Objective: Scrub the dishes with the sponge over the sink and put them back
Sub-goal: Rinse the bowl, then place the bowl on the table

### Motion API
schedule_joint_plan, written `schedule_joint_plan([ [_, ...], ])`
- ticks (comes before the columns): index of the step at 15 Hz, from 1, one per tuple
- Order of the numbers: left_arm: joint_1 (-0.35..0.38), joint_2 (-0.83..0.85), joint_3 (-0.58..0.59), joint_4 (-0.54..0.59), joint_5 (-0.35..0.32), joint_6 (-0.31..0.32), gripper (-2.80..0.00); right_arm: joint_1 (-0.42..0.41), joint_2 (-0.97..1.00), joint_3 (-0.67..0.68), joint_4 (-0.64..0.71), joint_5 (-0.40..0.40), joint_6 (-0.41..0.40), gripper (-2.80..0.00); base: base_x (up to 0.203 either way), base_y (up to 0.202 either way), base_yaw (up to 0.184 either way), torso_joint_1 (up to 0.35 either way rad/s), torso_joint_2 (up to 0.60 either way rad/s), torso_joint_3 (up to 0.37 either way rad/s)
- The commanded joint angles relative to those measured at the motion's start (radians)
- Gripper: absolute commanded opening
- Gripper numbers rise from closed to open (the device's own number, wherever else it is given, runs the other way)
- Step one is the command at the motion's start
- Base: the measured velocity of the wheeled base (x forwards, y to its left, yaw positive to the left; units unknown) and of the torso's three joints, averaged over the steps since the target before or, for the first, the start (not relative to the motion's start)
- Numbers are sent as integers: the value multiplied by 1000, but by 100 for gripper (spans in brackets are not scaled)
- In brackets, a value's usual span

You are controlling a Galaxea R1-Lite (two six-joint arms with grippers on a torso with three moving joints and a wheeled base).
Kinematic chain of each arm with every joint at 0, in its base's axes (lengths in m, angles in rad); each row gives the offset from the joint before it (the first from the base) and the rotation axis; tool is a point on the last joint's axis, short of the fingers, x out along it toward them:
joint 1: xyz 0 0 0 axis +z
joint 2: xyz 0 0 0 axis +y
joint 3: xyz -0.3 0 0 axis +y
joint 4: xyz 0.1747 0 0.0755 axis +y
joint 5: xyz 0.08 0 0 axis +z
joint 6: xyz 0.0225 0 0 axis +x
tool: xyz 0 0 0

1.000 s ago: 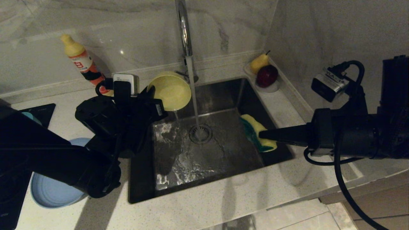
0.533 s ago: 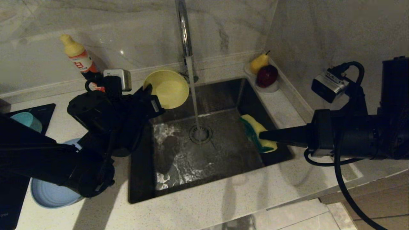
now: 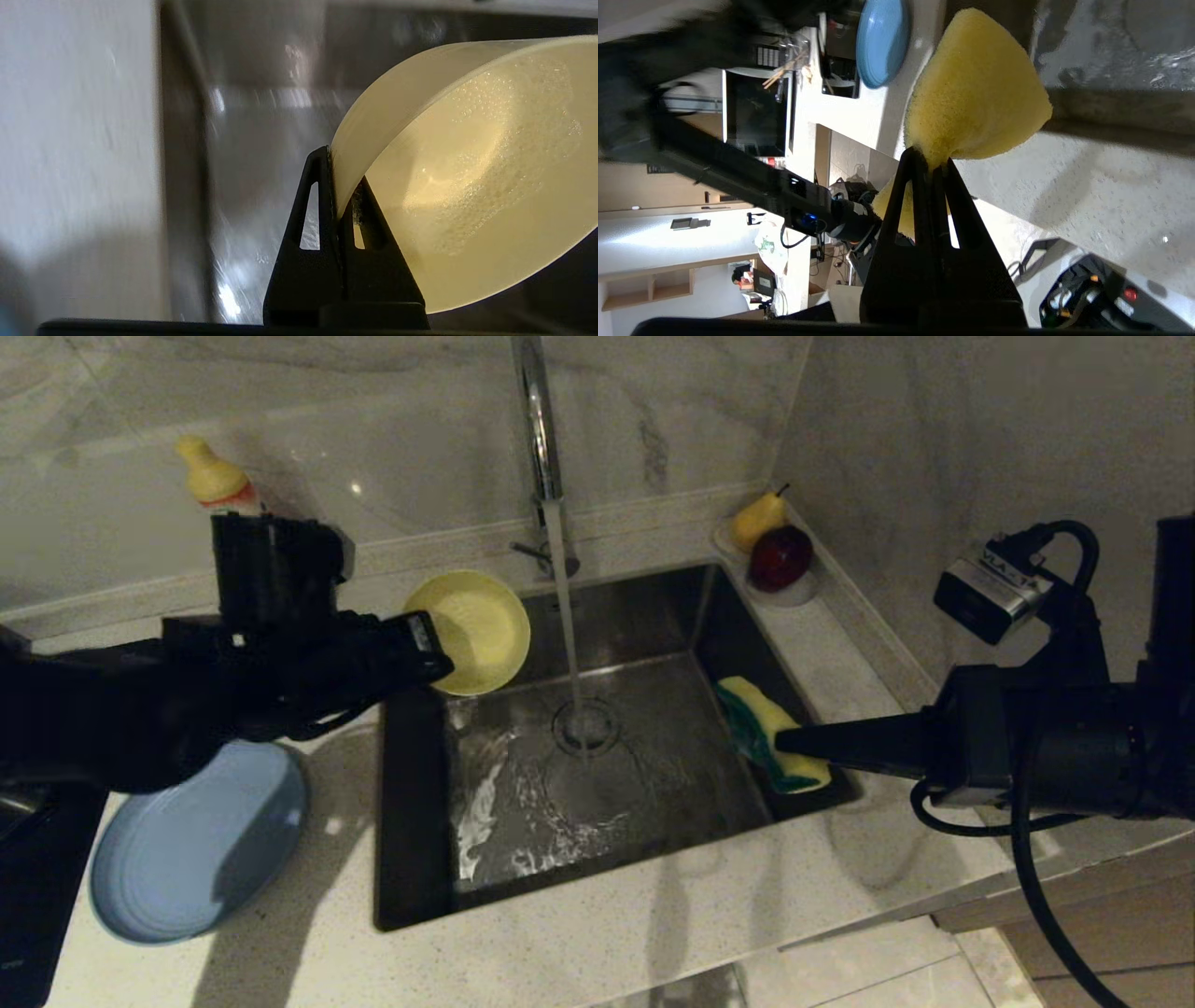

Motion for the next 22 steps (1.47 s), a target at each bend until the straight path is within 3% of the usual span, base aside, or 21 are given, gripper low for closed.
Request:
schedule_joint_plan([
  [1, 13, -138, -148, 511, -121, -153, -280, -12, -2, 16, 0, 5, 2, -280, 0, 0, 0, 0, 0, 0],
  [3, 32, -228, -174, 594, -182, -199, -280, -36, 12, 24, 1, 6, 1, -280, 0, 0, 0, 0, 0, 0],
  [7, 135, -406, -169, 695, -187, -260, -280, -68, 35, 44, -1, 8, -2, -280, 0, 0, 0, 0, 0, 0],
  [10, 306, -479, -130, 717, -152, -267, -280, -68, 28, 70, -6, 8, -2, -280, 0, 0, 0, 0, 0, 0],
  [12, 459, -487, -106, 751, -144, -274, -280, -71, 27, 74, -1, 7, -2, -280, 0, 0, 0, 0, 0, 0],
  [17, 786, -471, 46, 754, -145, -345, -280, -79, 38, 80, -7, 8, -4, -280, 0, 0, 0, 0, 0, 0],
  [22, 983, -278, 98, 665, -213, -357, -280, -88, 90, 88, -12, 9, -8, -280, 0, 0, 0, 0, 0, 0],
])
